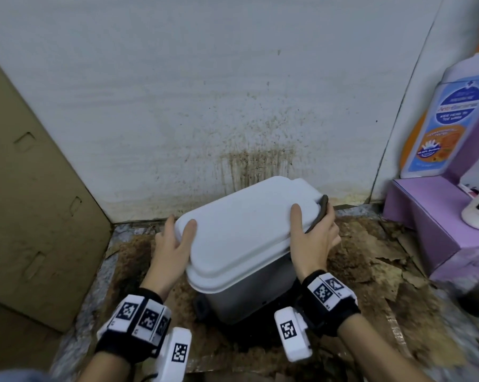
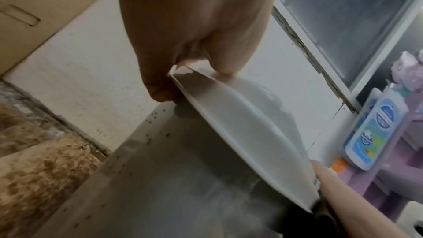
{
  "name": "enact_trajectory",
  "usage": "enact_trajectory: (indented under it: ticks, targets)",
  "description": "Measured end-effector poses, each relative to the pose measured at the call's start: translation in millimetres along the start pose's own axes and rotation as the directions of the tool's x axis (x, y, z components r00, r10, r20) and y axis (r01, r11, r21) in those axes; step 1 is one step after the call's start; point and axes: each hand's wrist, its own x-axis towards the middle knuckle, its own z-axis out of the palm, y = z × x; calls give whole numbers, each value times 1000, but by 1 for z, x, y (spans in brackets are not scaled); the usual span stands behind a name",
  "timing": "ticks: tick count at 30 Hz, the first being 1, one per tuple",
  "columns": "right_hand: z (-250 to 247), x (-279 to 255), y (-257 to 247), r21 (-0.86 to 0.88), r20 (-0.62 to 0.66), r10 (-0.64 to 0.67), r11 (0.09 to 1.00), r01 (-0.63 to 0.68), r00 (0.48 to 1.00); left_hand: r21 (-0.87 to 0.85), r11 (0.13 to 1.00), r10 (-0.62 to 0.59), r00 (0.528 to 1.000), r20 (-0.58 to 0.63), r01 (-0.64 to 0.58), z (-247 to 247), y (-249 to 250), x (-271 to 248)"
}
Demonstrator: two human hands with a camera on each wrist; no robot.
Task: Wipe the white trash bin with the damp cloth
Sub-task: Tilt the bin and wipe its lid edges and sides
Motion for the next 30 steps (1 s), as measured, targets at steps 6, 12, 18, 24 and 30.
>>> enact_trajectory:
  ticks: [6,12,18,24,30]
  targets:
    - [3,20,-5,-16,87,10,1000,-8,996,-11,1000,-3,1000,-31,3,8,-5,-14]
    - [-2,56,0,-30,141,-3,1000,7,990,-28,1000,5,996,-86,-7,15,-13,-21]
    - [-17,90,2,42,360,-27,999,12,933,-27,999,24,992,-122,-27,16,-15,-22]
    - [-24,83,8,163,339,-80,986,25,938,-89,993,73,991,-110,-83,12,-12,-16]
    - [-29,36,14,294,119,-34,956,-2,992,-130,985,109,994,-30,-112,2,-3,-3]
